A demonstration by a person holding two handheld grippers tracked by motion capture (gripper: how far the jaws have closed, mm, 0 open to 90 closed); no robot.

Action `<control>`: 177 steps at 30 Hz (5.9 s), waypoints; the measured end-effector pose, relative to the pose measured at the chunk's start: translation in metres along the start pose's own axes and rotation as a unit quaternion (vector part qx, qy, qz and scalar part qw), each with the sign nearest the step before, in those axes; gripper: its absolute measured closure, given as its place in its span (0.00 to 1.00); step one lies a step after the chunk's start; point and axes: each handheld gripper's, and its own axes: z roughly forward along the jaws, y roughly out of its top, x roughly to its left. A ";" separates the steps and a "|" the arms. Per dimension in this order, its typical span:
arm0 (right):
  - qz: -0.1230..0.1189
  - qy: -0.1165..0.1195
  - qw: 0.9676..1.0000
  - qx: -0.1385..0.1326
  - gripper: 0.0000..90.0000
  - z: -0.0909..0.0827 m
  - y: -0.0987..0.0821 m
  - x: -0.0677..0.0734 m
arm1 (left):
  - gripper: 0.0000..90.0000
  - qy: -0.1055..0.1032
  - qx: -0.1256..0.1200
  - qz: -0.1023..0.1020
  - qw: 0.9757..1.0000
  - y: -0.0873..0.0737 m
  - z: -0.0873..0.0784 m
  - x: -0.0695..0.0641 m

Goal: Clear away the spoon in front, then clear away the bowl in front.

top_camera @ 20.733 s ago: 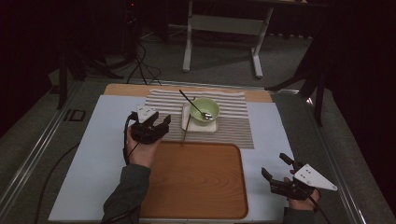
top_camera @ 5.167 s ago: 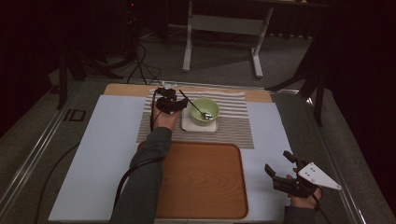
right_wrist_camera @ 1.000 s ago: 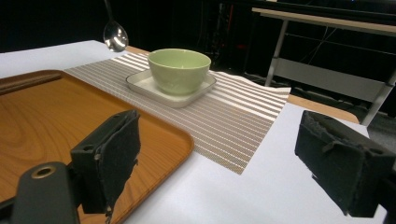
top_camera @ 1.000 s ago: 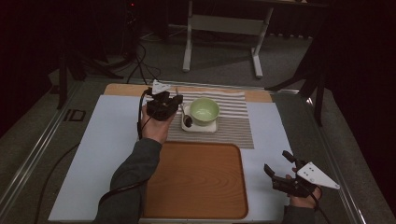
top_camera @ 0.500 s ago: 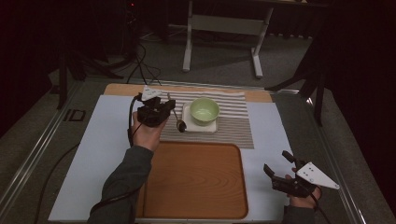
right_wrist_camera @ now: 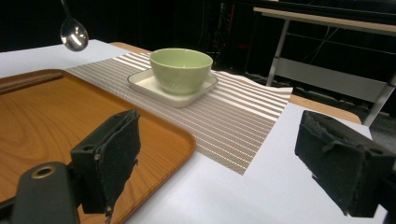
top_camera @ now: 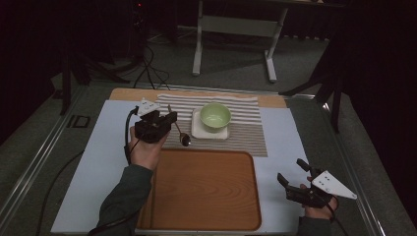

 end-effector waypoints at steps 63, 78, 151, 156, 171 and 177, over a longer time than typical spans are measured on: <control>-0.003 0.004 1.000 0.002 0.15 0.003 0.001 0.002 | 0.97 0.019 0.122 -0.050 0.991 -0.088 -0.037 0.012; -0.004 0.005 1.000 0.003 0.15 0.003 0.001 0.002 | 0.88 0.011 0.196 -0.091 0.976 -0.127 0.015 0.030; -0.002 0.003 1.000 0.004 0.15 0.002 0.001 0.001 | 0.57 0.020 0.077 -0.018 0.997 -0.062 0.009 0.026; -0.001 0.004 1.000 0.003 0.15 0.002 0.001 0.001 | 0.57 0.027 0.072 -0.007 0.997 -0.054 0.015 0.025; -0.001 0.003 1.000 0.002 0.15 0.002 0.001 0.000 | 0.54 0.028 0.063 0.007 0.998 -0.040 0.035 0.023; -0.001 0.003 1.000 0.001 0.15 0.002 0.001 0.000 | 0.54 0.029 0.061 0.009 0.998 -0.034 0.043 0.022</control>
